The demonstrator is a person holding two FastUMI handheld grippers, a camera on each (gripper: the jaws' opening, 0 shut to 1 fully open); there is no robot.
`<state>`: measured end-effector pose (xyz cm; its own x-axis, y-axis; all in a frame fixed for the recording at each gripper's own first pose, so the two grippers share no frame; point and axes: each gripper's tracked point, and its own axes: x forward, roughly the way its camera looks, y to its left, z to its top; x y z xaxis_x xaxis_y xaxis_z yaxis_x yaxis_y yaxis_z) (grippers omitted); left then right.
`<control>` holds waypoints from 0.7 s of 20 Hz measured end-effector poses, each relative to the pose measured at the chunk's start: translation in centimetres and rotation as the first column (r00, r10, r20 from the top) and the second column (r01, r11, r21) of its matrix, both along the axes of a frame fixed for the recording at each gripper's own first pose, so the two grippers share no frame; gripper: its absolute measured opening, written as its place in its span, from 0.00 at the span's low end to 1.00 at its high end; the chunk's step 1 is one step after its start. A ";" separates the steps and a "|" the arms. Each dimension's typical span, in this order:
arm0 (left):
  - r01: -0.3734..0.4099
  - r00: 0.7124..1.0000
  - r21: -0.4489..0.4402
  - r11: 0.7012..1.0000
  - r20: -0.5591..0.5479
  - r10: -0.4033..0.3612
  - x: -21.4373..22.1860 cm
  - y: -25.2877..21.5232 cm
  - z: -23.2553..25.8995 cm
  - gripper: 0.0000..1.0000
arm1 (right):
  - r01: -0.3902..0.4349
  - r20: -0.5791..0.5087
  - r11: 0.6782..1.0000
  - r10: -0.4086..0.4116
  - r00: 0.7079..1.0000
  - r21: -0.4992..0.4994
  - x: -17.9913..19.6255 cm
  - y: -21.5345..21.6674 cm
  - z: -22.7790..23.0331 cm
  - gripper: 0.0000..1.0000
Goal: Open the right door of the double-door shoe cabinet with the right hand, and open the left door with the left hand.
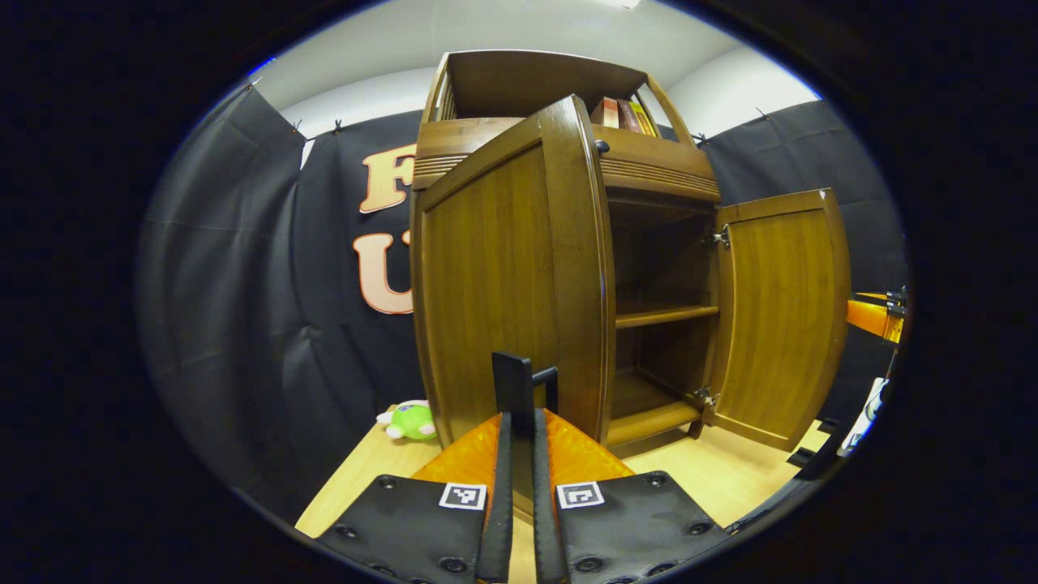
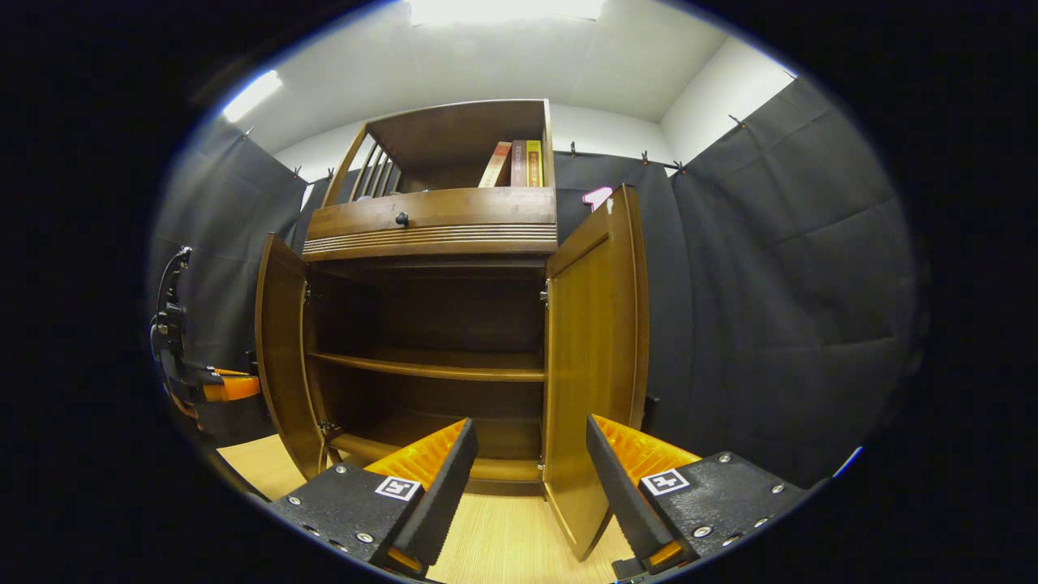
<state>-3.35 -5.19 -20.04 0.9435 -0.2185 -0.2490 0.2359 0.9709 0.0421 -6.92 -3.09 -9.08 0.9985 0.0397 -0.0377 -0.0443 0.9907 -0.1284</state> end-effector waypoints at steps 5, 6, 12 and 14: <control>-0.070 0.997 0.008 0.997 0.006 0.070 -0.6 4.2 0.6 0.15 | -0.030 -0.010 1.000 0.030 1.000 0.002 0.4 1.7 -0.5 0.94; -0.079 0.997 0.010 0.997 0.008 0.079 -0.5 4.8 0.8 0.14 | -0.036 -0.011 0.999 0.036 0.999 0.002 0.5 2.0 -0.6 0.94; -0.137 0.990 0.037 0.990 0.027 0.136 -0.3 8.8 0.9 0.14 | -0.069 -0.030 0.998 0.069 0.997 0.002 1.0 3.8 -1.5 0.94; -0.141 0.990 0.032 0.989 0.034 0.140 -0.4 9.4 0.9 0.14 | -0.072 -0.038 0.997 0.072 0.997 -0.003 1.0 4.1 -1.9 0.94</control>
